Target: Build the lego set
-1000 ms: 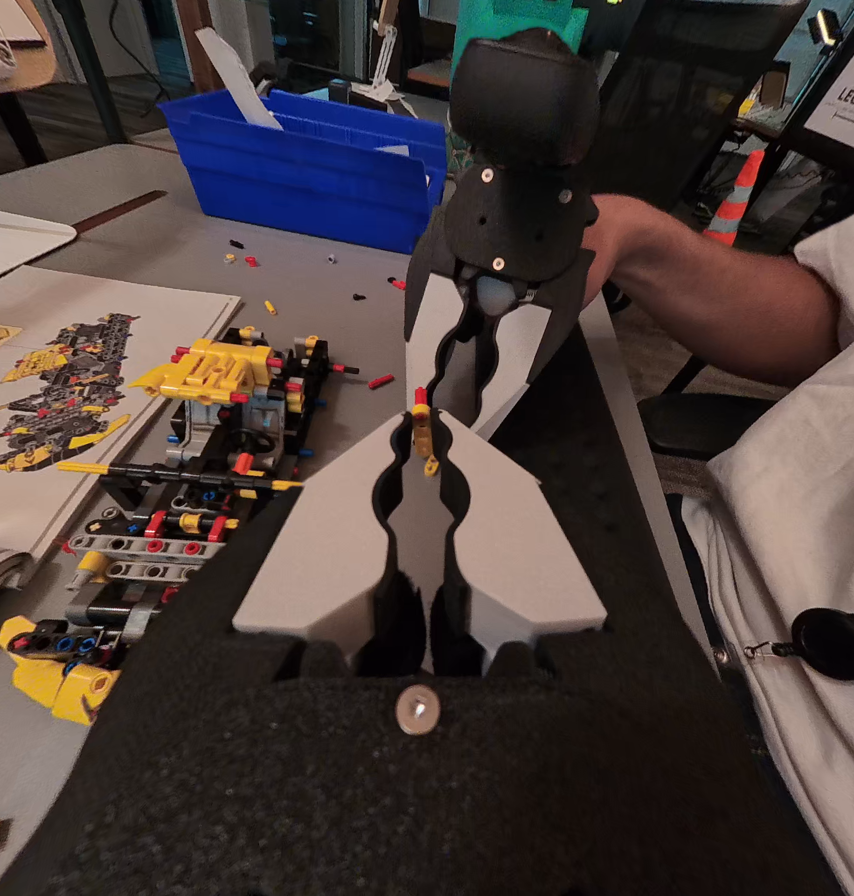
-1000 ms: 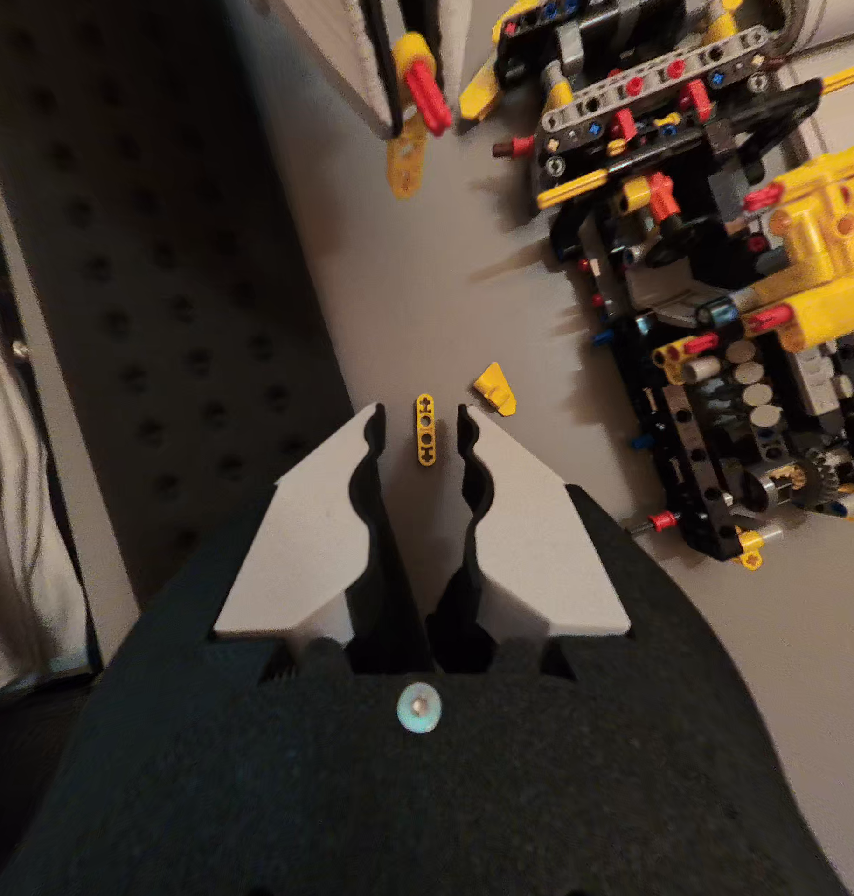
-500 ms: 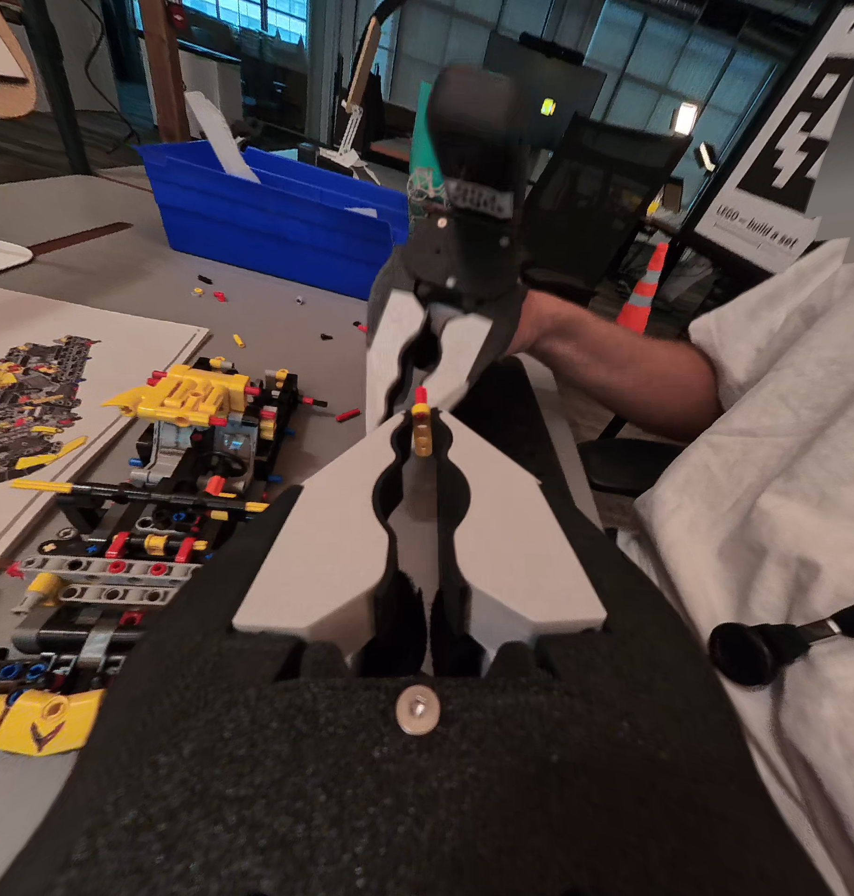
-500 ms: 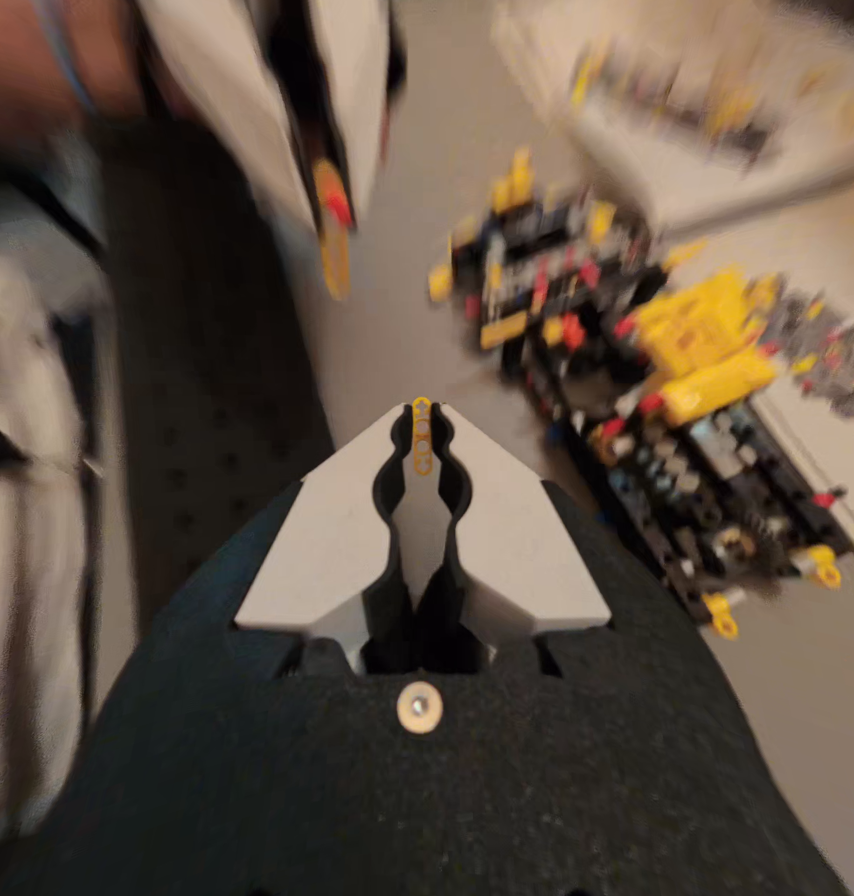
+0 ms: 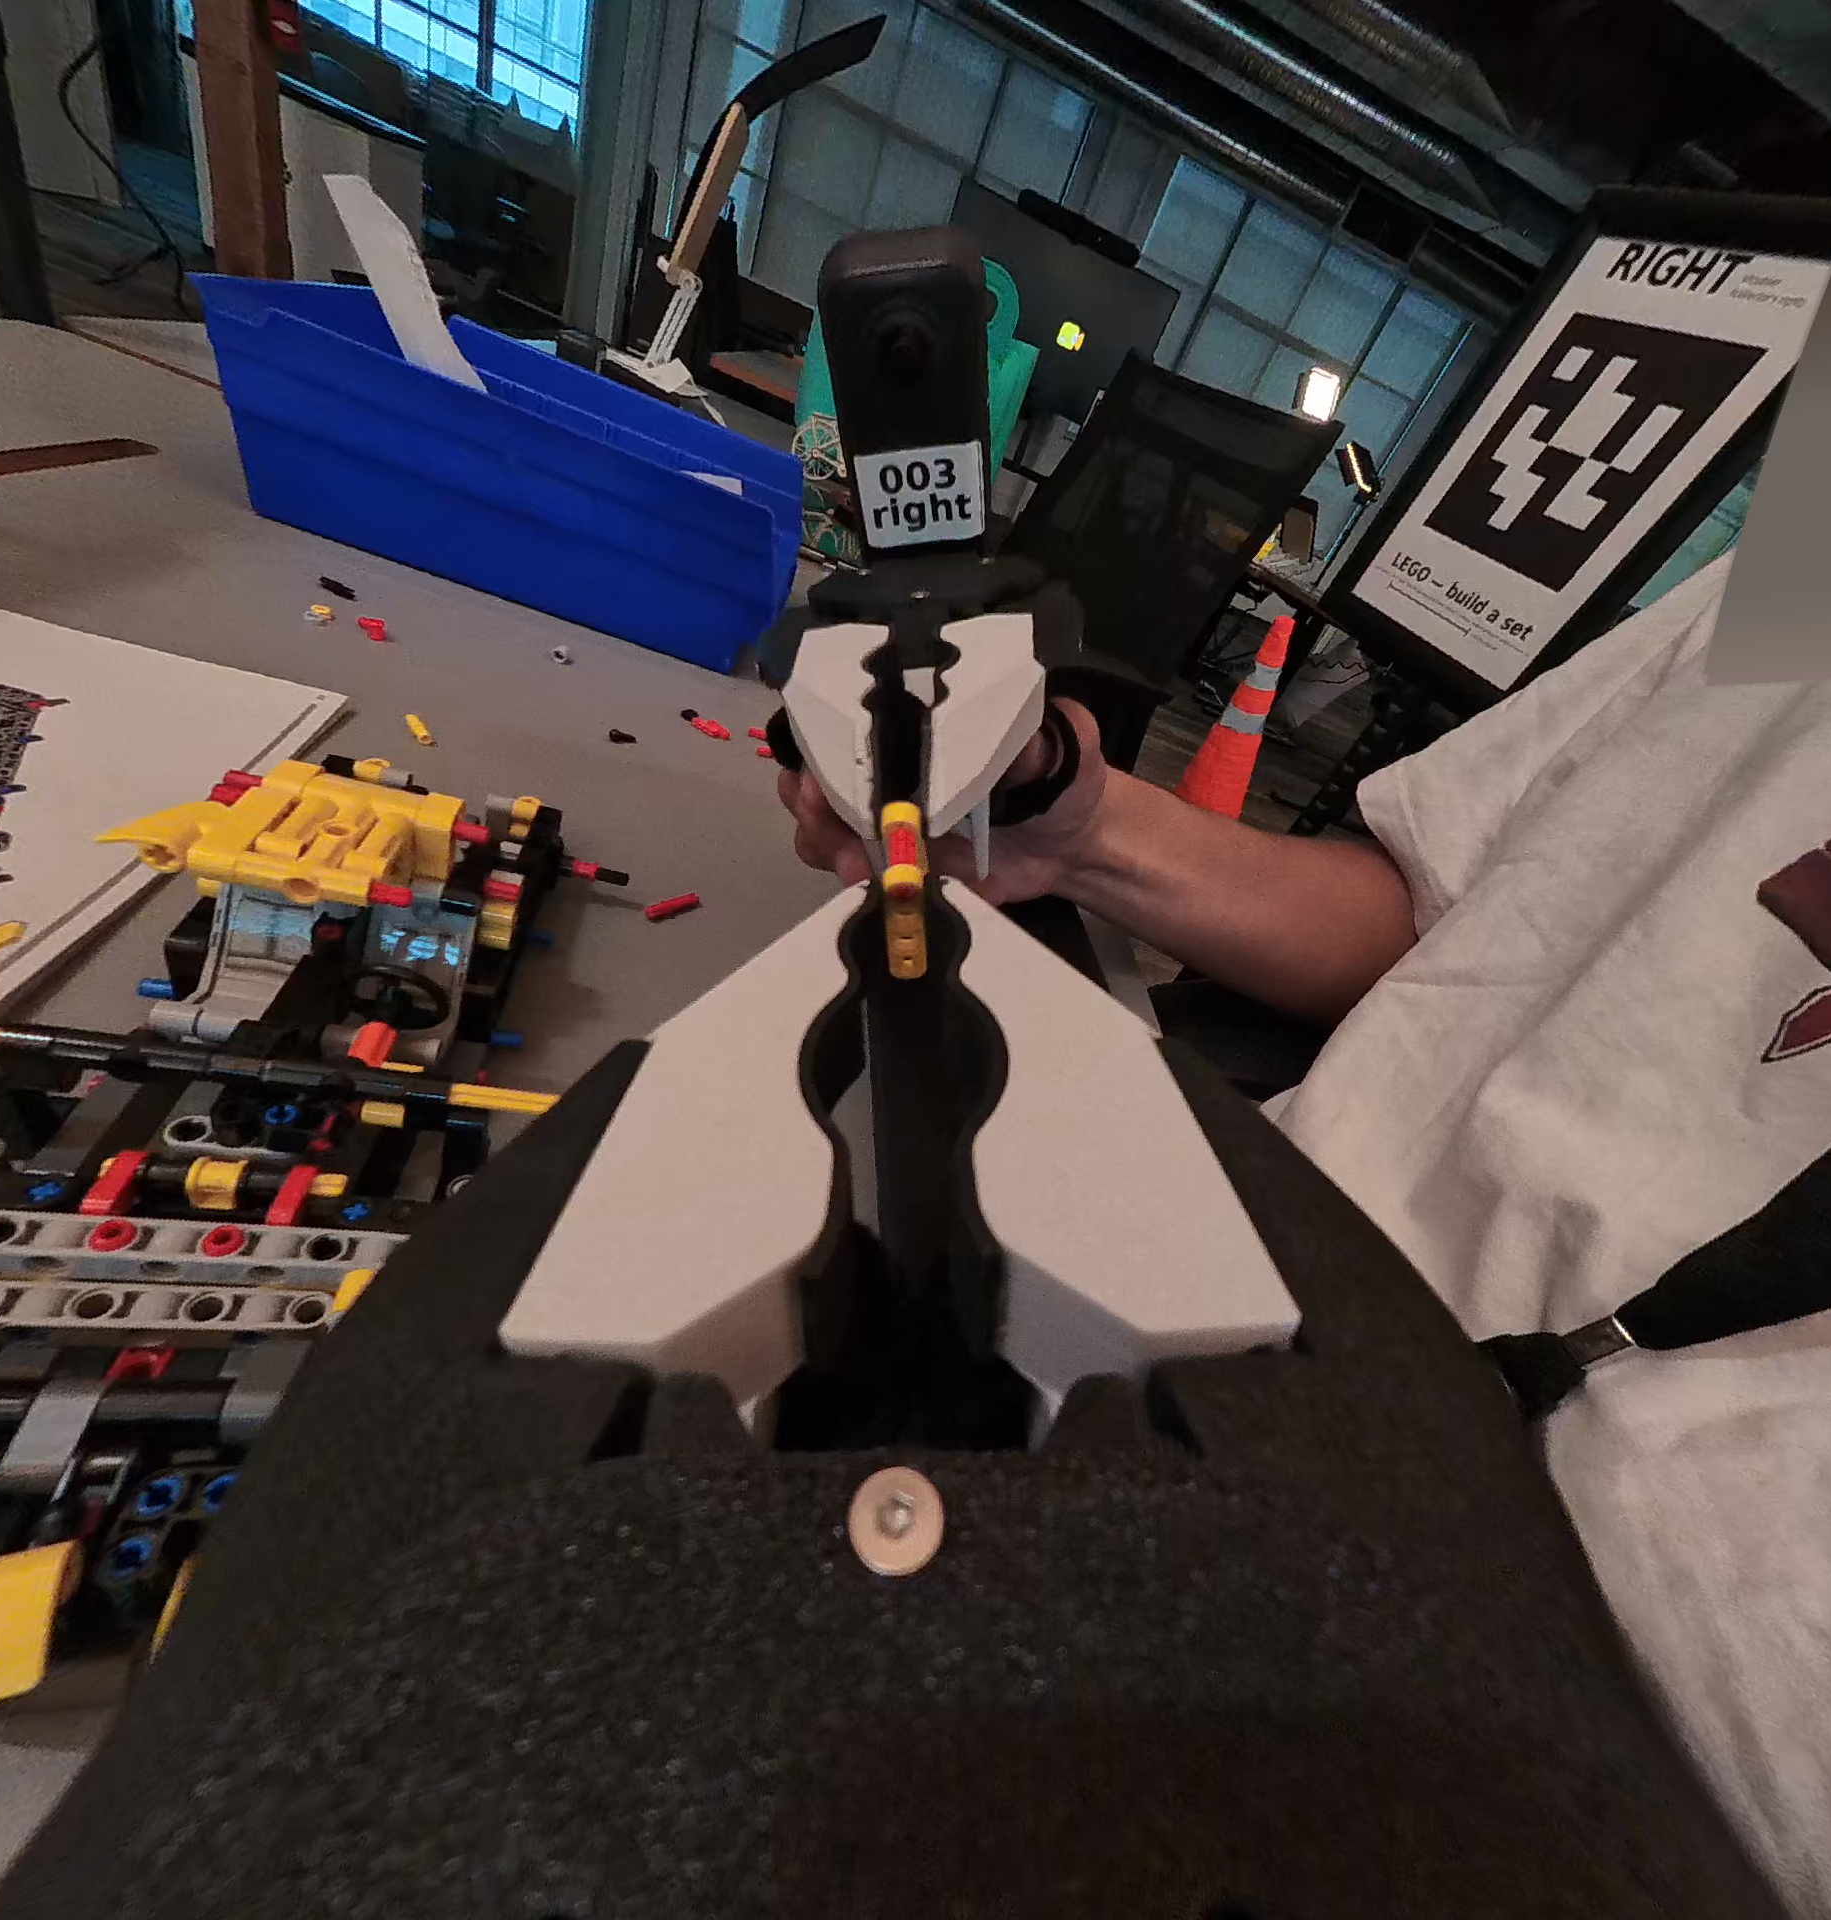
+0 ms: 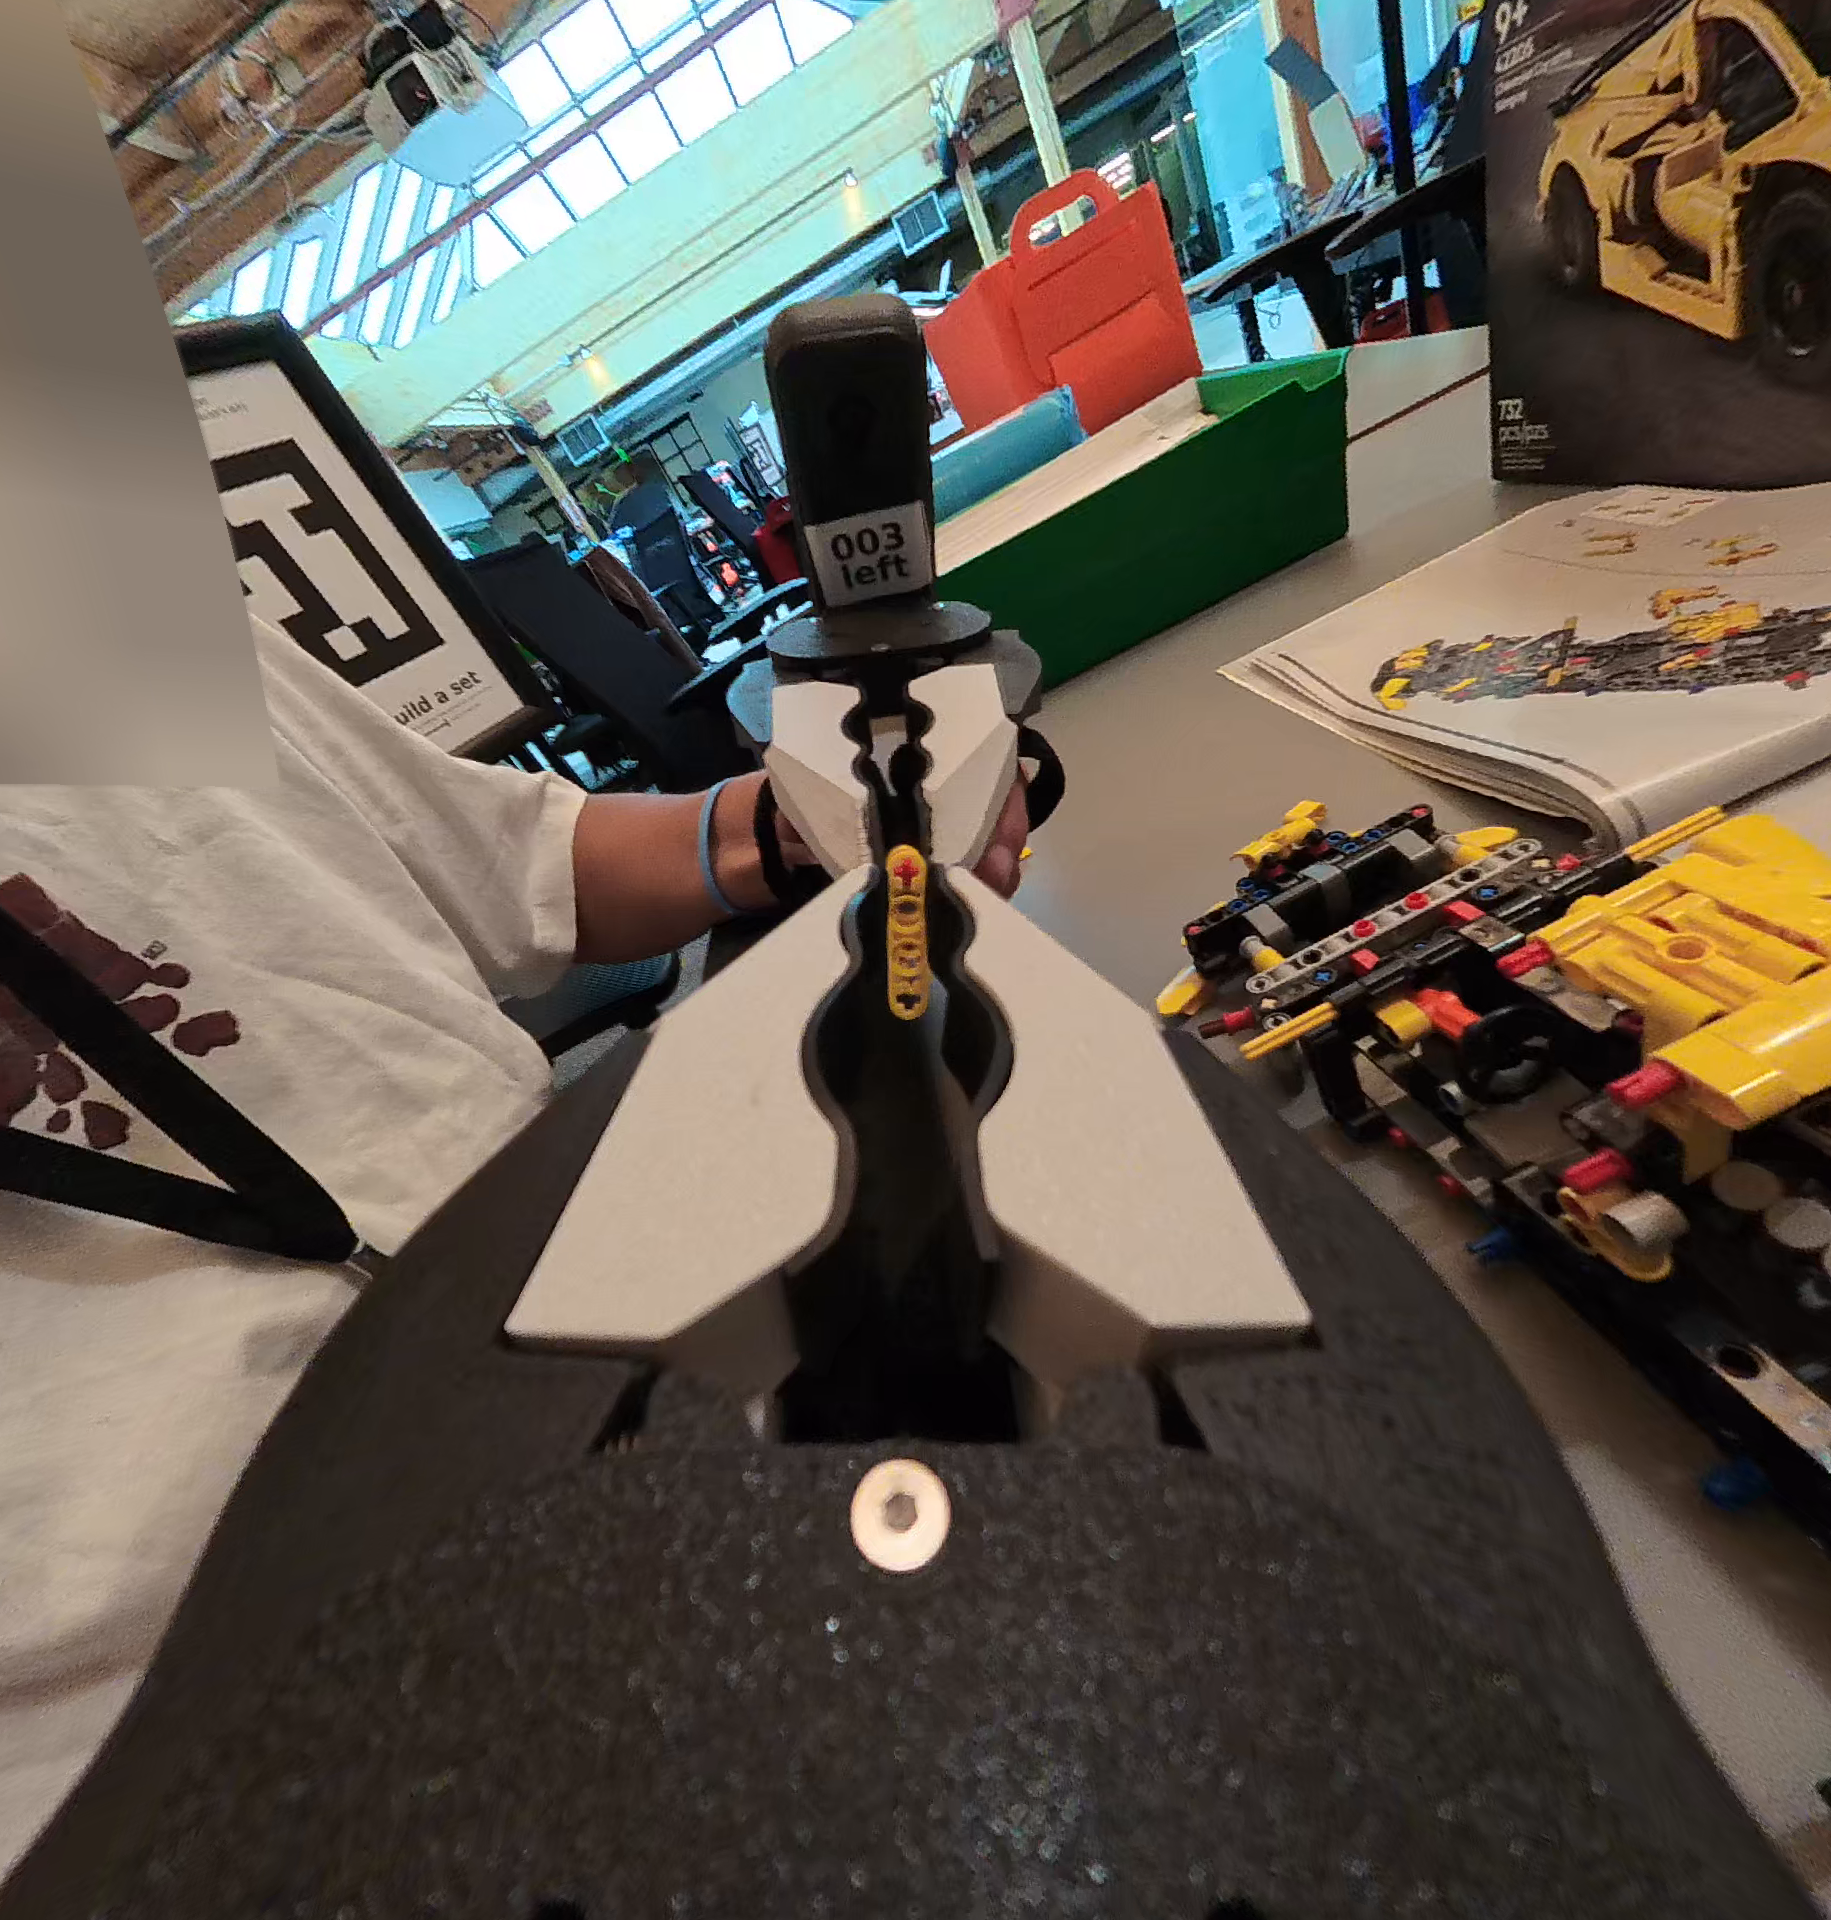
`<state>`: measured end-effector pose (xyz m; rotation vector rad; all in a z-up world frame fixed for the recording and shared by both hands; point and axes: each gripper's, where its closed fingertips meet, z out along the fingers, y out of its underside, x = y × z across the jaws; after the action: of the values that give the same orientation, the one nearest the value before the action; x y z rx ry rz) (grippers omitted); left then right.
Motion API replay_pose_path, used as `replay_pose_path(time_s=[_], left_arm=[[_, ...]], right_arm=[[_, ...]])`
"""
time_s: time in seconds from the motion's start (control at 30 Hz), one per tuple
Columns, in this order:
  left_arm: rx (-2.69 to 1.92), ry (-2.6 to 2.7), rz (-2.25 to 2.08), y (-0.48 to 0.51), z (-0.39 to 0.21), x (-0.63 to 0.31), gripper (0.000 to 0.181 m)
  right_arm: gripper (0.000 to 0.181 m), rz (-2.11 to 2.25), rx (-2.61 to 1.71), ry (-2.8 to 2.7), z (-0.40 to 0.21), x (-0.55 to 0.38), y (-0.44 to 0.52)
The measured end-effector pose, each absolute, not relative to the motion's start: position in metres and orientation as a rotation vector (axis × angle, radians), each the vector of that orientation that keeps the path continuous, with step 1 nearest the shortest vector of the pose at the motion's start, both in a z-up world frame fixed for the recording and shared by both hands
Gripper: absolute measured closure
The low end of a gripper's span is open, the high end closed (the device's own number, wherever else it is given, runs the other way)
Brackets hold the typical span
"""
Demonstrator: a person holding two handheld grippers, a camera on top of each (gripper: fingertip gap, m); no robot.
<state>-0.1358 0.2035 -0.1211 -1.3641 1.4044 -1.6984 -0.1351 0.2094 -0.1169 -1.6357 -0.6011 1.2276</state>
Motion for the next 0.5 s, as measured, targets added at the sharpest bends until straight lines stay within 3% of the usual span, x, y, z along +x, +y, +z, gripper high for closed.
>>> replay_pose_path(time_s=[0.5], left_arm=[[-1.323,1.595,-1.502,0.197,-0.138,-0.138,0.174]], right_arm=[[0.175,1.404,-1.730,-0.585,-0.134,-0.140,0.203]])
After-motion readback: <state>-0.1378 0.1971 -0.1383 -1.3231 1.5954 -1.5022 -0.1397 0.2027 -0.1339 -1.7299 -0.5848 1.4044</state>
